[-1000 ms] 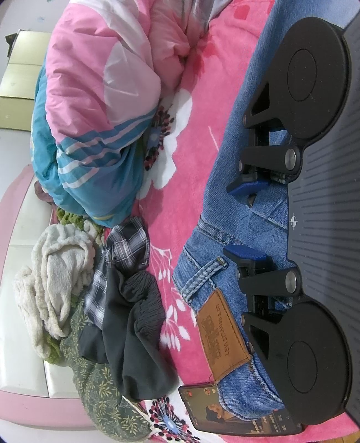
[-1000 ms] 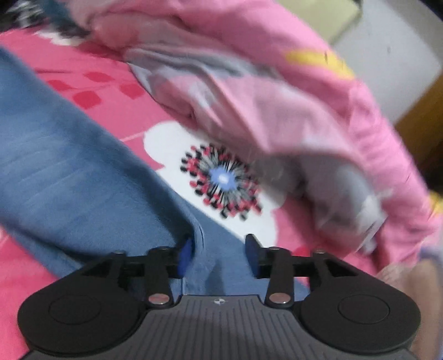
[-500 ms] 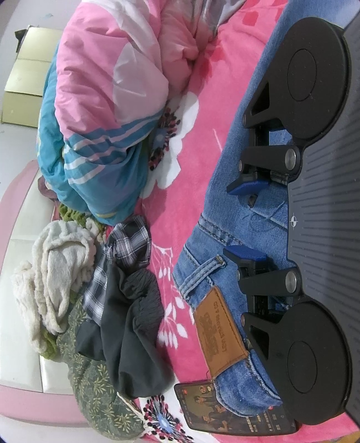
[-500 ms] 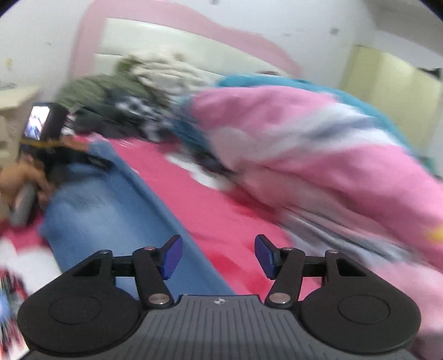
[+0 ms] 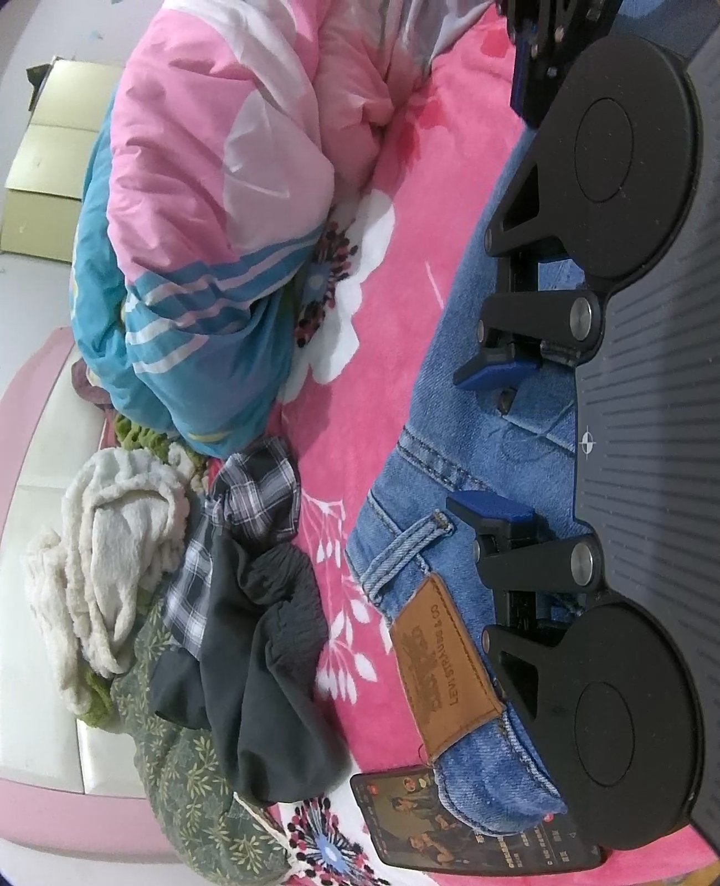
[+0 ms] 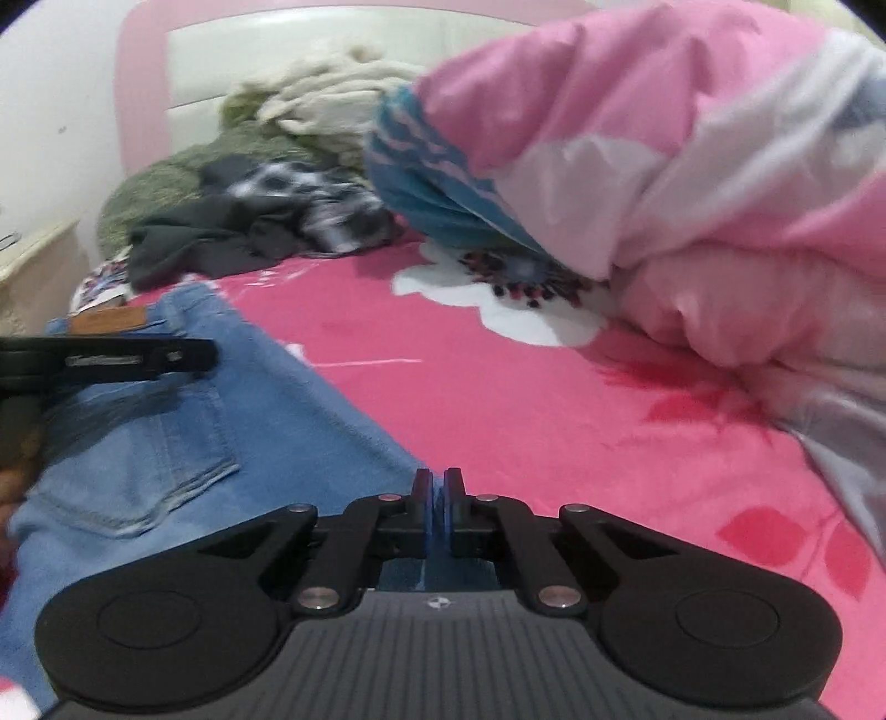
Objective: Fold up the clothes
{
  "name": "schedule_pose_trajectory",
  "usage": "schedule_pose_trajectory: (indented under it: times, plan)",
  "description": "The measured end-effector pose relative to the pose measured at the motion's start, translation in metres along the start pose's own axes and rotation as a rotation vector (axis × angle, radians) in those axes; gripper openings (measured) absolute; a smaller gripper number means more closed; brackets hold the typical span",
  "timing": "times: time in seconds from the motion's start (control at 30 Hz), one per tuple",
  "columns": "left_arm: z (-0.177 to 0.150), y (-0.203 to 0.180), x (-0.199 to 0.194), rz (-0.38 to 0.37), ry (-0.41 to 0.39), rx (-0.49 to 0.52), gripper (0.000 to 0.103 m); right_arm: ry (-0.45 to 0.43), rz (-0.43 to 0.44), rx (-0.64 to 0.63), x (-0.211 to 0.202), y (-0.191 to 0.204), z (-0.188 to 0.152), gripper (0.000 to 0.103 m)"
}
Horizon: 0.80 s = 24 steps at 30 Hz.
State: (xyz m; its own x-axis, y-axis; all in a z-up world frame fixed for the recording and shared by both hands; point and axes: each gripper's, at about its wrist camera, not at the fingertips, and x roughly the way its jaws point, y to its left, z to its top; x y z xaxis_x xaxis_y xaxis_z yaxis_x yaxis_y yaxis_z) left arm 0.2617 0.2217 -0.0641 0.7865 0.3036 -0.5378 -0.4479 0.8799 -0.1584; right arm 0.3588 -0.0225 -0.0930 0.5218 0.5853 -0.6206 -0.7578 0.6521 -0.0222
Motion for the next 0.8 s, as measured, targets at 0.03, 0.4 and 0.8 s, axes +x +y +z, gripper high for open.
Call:
schedule_pose_trajectory:
  times: [0.03,0.4,0.8]
  plan:
    - [0.000,0.000,0.000,0.003,0.001,0.002,0.040,0.001,-0.042,0.001,0.005,-0.001,0.000,0.000]
    - [0.010,0.000,-0.019,-0.002,-0.049,-0.026,0.041,-0.183,-0.204,0.185,-0.132,-0.072,-0.014,0.023]
    - [-0.019,-0.108,-0.023,-0.268,0.053,0.214,0.042,0.041,-0.166,-0.114,-0.136,-0.076,-0.062,0.038]
